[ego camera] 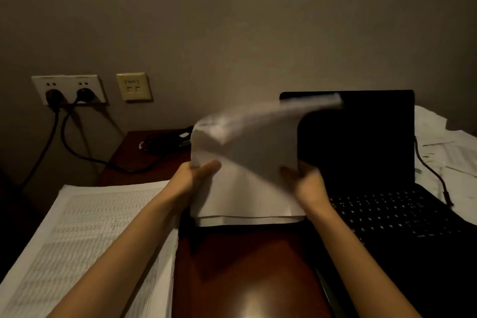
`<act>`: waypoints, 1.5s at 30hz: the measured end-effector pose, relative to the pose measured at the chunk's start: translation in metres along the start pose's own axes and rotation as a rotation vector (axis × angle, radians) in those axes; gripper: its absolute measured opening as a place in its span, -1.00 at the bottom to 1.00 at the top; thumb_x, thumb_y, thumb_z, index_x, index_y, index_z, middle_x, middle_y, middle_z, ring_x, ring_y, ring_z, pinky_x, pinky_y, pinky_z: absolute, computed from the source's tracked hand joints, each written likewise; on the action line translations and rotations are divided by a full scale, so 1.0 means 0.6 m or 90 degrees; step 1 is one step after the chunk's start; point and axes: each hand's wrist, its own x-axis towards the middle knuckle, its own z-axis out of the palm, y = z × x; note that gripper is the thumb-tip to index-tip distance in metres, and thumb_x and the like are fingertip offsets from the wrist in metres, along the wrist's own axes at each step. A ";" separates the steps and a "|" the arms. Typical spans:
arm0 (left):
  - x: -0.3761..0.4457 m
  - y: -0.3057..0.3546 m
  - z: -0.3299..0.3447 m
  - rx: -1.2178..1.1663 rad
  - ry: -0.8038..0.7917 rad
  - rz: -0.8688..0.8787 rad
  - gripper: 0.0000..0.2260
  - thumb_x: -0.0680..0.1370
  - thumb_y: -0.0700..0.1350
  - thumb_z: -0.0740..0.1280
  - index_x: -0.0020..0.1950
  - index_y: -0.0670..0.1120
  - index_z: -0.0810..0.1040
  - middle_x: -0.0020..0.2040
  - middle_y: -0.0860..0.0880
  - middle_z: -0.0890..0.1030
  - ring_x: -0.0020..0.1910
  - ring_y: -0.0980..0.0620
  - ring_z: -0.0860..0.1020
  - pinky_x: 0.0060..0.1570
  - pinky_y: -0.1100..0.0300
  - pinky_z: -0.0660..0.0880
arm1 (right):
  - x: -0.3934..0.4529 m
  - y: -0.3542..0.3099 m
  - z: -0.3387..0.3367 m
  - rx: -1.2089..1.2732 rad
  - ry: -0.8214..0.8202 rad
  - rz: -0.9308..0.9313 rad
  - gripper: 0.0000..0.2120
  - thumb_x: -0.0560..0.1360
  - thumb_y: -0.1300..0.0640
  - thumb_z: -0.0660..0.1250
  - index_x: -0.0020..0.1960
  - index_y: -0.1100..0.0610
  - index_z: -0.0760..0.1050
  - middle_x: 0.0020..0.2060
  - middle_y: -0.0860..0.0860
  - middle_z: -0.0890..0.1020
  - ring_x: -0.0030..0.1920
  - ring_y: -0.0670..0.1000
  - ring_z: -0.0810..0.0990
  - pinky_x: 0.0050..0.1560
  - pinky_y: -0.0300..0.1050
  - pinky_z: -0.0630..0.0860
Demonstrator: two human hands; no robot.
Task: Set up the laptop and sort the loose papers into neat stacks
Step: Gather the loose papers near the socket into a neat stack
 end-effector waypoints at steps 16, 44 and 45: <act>-0.019 0.026 -0.006 -0.002 0.132 0.280 -0.74 0.45 -0.06 0.42 0.12 0.05 0.52 0.02 0.14 0.60 -0.06 0.28 0.61 -0.15 0.40 0.54 | -0.047 -0.054 0.023 0.154 0.041 -0.172 -0.59 0.51 0.20 0.36 0.26 -0.07 0.30 0.06 -0.29 0.49 0.05 -0.42 0.50 0.08 -0.48 0.44; -0.128 0.093 -0.079 0.152 0.115 0.072 -0.83 0.59 -0.12 0.28 0.15 -0.15 0.51 -0.08 -0.06 0.63 -0.18 0.02 0.61 -0.24 0.20 0.52 | -0.085 -0.142 0.018 0.108 -0.049 -0.093 -0.75 0.53 0.17 0.34 0.21 0.10 0.53 0.03 -0.11 0.62 0.07 -0.09 0.60 0.11 -0.17 0.51; -0.148 0.094 -0.094 0.143 0.130 0.048 -0.84 0.59 -0.13 0.28 0.14 -0.14 0.50 -0.07 -0.07 0.63 -0.18 0.01 0.61 -0.24 0.20 0.52 | -0.093 -0.148 0.029 0.113 -0.078 -0.067 -0.76 0.53 0.18 0.34 0.20 0.10 0.53 0.03 -0.08 0.63 0.06 -0.07 0.60 0.09 -0.16 0.51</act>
